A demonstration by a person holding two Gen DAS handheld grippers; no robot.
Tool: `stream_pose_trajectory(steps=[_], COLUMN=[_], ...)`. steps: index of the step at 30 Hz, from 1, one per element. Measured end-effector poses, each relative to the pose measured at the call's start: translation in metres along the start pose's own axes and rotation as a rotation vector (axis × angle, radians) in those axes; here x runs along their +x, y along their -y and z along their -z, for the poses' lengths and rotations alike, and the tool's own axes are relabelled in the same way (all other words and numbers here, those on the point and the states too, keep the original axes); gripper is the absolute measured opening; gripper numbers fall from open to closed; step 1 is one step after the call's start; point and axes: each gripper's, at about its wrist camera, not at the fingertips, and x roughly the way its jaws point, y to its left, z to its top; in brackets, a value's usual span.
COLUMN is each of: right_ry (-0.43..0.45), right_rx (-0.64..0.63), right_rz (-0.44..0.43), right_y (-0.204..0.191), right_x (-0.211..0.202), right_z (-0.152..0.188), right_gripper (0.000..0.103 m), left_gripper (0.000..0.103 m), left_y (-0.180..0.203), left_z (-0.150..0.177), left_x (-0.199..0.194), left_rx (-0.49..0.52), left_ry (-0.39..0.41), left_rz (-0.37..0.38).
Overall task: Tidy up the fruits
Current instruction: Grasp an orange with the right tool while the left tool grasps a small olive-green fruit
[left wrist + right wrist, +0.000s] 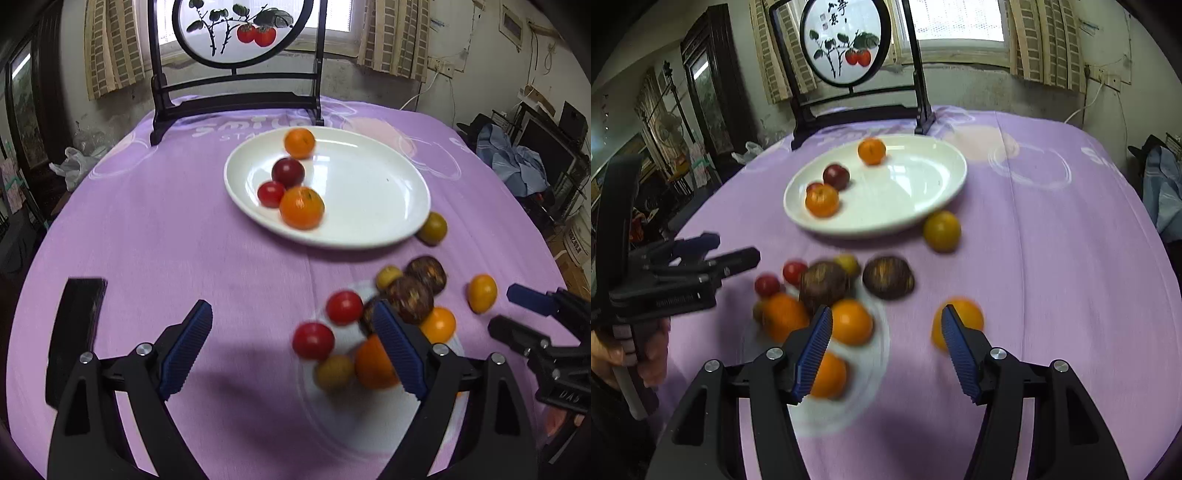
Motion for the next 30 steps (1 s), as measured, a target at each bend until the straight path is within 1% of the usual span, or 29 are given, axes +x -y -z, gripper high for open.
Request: stream_pose_trajectory(steps=[2, 4, 6, 9, 12, 16, 21, 23, 24, 25, 30], right_ry=[-0.014, -0.028, -0.048, -0.076, -0.101, -0.136, -0.124, -0.117, -0.111, -0.107, -0.095], right_rx=[0.0, 0.003, -0.004, -0.033, -0.057, -0.08, -0.091, -0.083, -0.077, -0.069, -0.062], right_rz=[-0.004, -0.01, -0.02, -0.021, -0.027, -0.007, 0.012, 0.02, 0.023, 0.012, 0.004], right_y=[-0.003, -0.007, -0.013, -0.026, -0.037, -0.048, -0.055, -0.054, -0.052, -0.05, -0.046], right_x=[-0.003, -0.005, -0.003, 0.003, 0.011, 0.027, 0.039, 0.041, 0.041, 0.041, 0.032], right_z=[0.015, 0.026, 0.036, 0.044, 0.046, 0.043, 0.033, 0.029, 0.028, 0.027, 0.033], right_gripper=[0.062, 0.062, 0.062, 0.063, 0.063, 0.063, 0.062, 0.055, 0.043, 0.039, 0.039], left_gripper=[0.087, 0.089, 0.091, 0.092, 0.092, 0.092, 0.092, 0.092, 0.092, 0.092, 0.092], left_y=[0.001, 0.002, 0.002, 0.0, -0.002, -0.006, -0.012, -0.013, -0.012, -0.012, -0.008], left_z=[0.011, 0.023, 0.032, 0.045, 0.057, 0.067, 0.069, 0.069, 0.068, 0.068, 0.068], left_x=[-0.006, -0.013, -0.018, -0.021, -0.02, -0.014, -0.006, -0.006, -0.006, -0.006, -0.005], left_rx=[0.001, 0.002, -0.002, -0.02, -0.024, -0.024, -0.044, -0.04, -0.037, -0.036, -0.026], left_ry=[-0.002, -0.002, -0.002, -0.02, -0.047, -0.074, -0.103, -0.103, -0.104, -0.104, -0.113], left_rz=[0.01, 0.011, 0.008, 0.03, 0.039, 0.025, 0.027, 0.028, 0.026, 0.026, 0.022])
